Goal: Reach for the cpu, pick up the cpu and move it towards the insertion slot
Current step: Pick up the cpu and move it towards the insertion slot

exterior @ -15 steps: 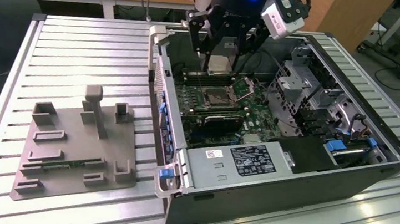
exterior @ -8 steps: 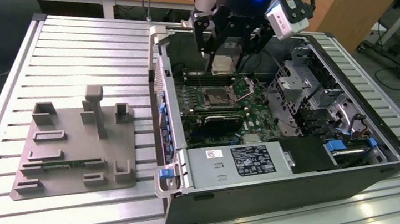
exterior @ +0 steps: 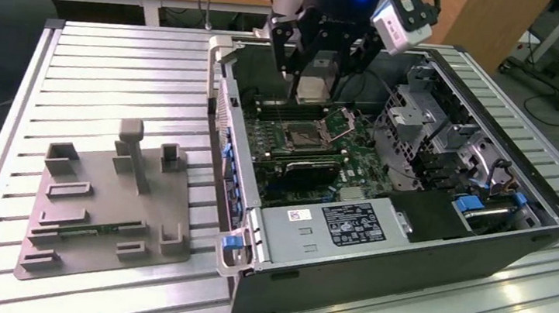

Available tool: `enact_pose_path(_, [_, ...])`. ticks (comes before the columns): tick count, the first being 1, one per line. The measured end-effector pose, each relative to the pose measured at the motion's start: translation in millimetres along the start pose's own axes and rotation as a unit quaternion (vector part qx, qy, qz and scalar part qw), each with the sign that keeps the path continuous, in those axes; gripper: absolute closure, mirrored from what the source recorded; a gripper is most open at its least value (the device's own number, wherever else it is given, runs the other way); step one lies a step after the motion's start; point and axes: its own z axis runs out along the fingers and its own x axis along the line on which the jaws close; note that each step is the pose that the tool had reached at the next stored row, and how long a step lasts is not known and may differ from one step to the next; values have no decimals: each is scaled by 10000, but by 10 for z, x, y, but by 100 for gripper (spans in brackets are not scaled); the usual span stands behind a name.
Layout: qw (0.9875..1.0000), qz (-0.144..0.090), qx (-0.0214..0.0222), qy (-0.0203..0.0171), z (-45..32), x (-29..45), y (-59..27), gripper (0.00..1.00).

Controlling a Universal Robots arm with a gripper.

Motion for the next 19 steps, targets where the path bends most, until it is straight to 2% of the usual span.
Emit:
enact_pose_path(7, [10000, 0, -2, 0, 3, -14, 24, 45])
enact_pose_path(19, [10000, 0, -2, 0, 8, -228, 37, 45])
